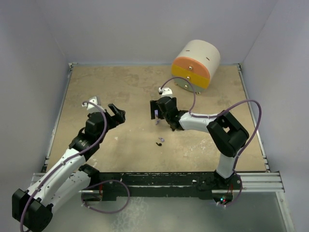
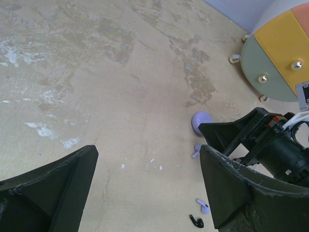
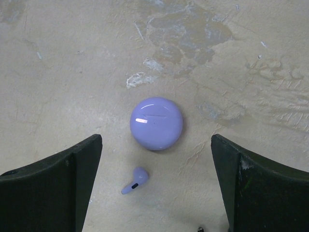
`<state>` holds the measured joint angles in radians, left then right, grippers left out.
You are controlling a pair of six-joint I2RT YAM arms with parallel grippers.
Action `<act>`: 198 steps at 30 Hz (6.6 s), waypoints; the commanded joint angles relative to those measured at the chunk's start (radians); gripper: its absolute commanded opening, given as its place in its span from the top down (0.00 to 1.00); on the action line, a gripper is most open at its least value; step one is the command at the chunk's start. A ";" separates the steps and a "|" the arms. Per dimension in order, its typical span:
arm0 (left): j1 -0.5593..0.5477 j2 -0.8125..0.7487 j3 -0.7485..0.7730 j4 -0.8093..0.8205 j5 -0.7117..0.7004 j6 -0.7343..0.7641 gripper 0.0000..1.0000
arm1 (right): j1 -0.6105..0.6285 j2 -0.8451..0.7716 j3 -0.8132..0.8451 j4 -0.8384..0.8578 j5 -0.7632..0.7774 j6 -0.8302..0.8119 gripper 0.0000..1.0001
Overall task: Insert the wireless bluetooth earbuds into the charging case
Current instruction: Pick up the charging case at the center of the board, then open the charging case.
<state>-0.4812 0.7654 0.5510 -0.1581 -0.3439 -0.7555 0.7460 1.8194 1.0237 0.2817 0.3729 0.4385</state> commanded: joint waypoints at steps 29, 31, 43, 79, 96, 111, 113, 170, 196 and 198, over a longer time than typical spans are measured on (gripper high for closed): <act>-0.006 0.030 -0.021 0.056 -0.004 0.010 0.15 | 0.016 0.143 0.041 0.051 -0.012 0.040 0.25; -0.006 0.033 -0.025 0.062 -0.006 0.011 0.15 | 0.016 0.151 0.044 0.051 -0.015 0.042 0.28; -0.006 0.017 -0.044 0.069 -0.008 0.012 0.15 | 0.019 0.147 0.032 -0.001 0.013 0.058 0.35; -0.025 0.359 -0.027 0.729 0.387 -0.169 0.26 | 0.020 -0.565 -0.415 0.445 -0.470 -0.354 1.00; -0.150 0.468 0.004 0.860 0.417 -0.137 0.35 | 0.020 -0.500 -0.379 0.453 -0.518 -0.334 1.00; -0.180 0.514 -0.014 0.919 0.404 -0.133 0.52 | 0.020 -0.524 -0.385 0.448 -0.528 -0.336 1.00; -0.182 0.515 -0.016 0.926 0.404 -0.131 0.53 | 0.021 -0.526 -0.384 0.447 -0.530 -0.337 1.00; -0.190 0.527 -0.019 0.890 0.296 -0.150 1.00 | 0.019 -0.722 -0.408 0.335 -0.386 -0.275 0.01; -0.192 0.515 -0.009 0.912 0.327 -0.194 1.00 | 0.020 -0.567 -0.397 0.276 -0.184 -0.099 0.00; -0.192 0.508 -0.008 0.909 0.326 -0.195 1.00 | 0.019 -0.543 -0.396 0.285 -0.178 -0.092 0.00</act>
<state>-0.6647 1.3064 0.5110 0.7082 -0.0296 -0.9337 0.7639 1.2430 0.6094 0.4927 0.1734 0.3302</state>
